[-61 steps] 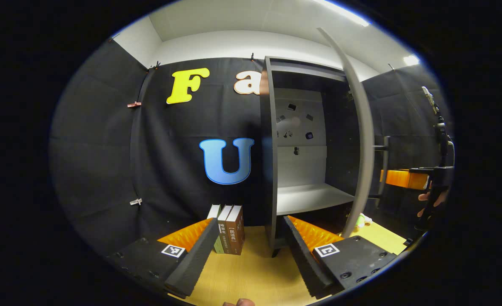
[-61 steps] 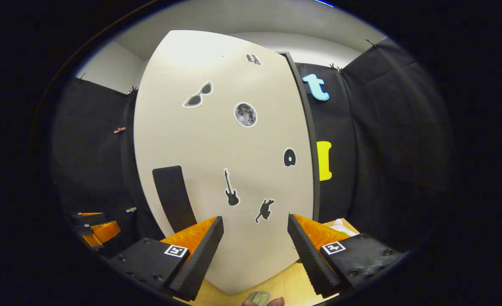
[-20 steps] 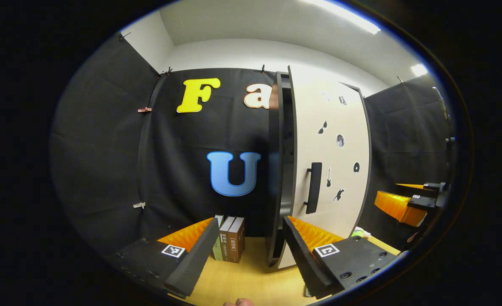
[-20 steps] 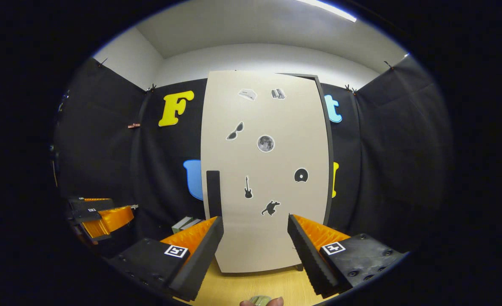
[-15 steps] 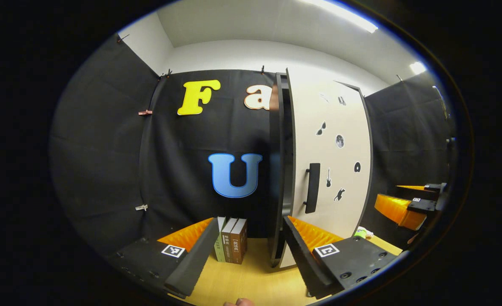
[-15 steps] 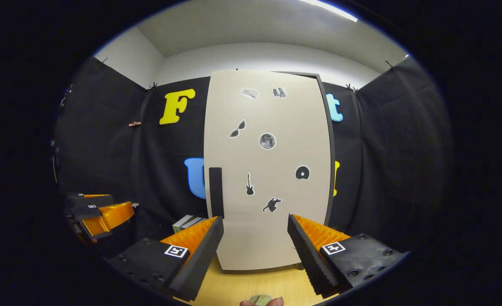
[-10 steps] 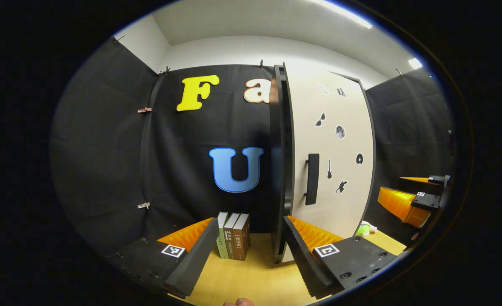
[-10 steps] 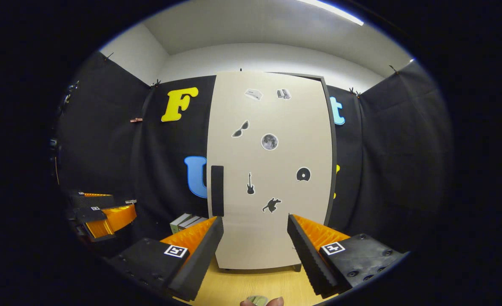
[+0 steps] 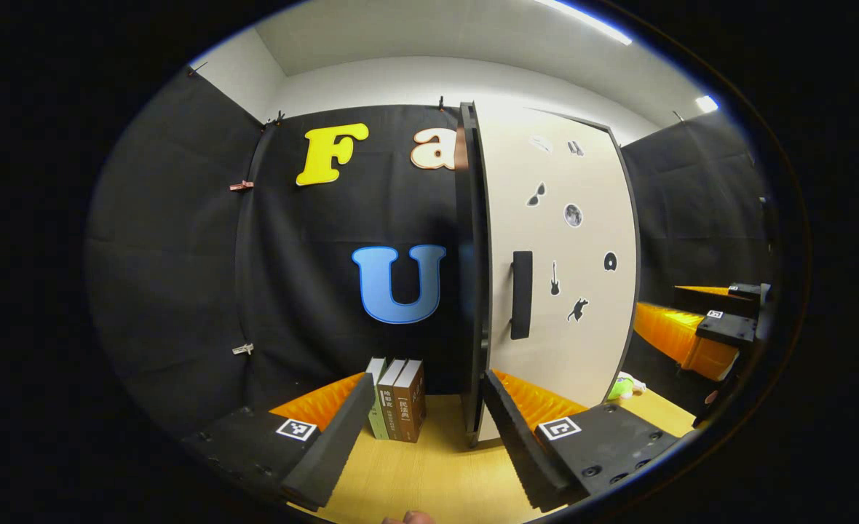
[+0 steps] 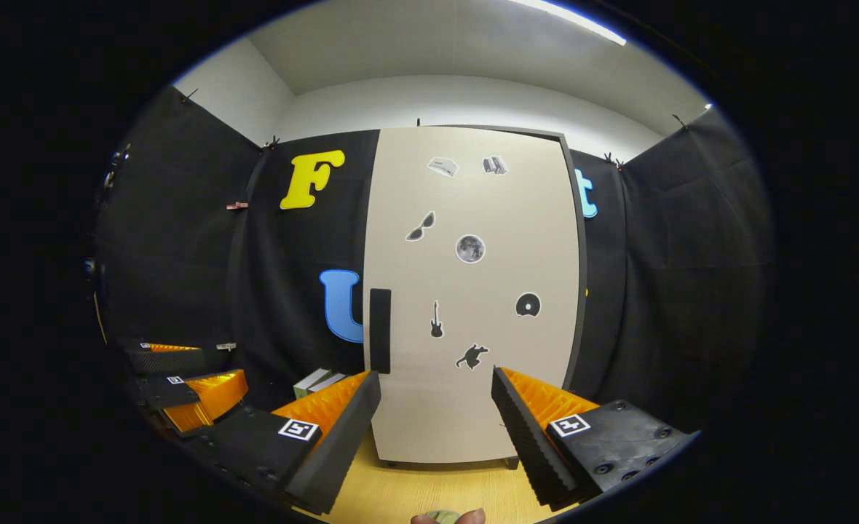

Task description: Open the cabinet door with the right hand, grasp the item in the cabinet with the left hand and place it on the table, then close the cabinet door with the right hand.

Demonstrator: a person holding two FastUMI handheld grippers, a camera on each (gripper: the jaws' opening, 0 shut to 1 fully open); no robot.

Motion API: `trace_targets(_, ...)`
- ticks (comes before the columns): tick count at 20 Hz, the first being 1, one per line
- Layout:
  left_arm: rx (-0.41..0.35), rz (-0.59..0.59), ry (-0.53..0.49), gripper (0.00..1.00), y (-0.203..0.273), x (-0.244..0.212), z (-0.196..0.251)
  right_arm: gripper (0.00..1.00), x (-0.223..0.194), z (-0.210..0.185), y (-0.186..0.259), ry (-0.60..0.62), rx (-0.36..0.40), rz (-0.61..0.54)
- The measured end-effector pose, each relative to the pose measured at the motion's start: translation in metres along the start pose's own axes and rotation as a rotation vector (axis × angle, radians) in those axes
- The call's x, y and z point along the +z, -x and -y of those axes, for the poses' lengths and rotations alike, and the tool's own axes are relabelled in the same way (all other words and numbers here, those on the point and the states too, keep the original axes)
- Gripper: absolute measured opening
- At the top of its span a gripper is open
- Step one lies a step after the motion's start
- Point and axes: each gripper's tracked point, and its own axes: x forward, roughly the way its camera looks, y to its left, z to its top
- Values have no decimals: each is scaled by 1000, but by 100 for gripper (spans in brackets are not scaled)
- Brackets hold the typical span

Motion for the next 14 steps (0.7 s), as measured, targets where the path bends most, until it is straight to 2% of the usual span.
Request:
trace_targets(7,-18,2,-6,93,1,0,7,99,-6,-3,3,7,-2,-5)
trace_targets(10,-23,5,-3,95,2,0,9,99,-6,-3,3,3,-3,-3)
trace_targets(14,-42,14,-8,92,-4,4,12,99,-7,-3,3,10,-7,-4)
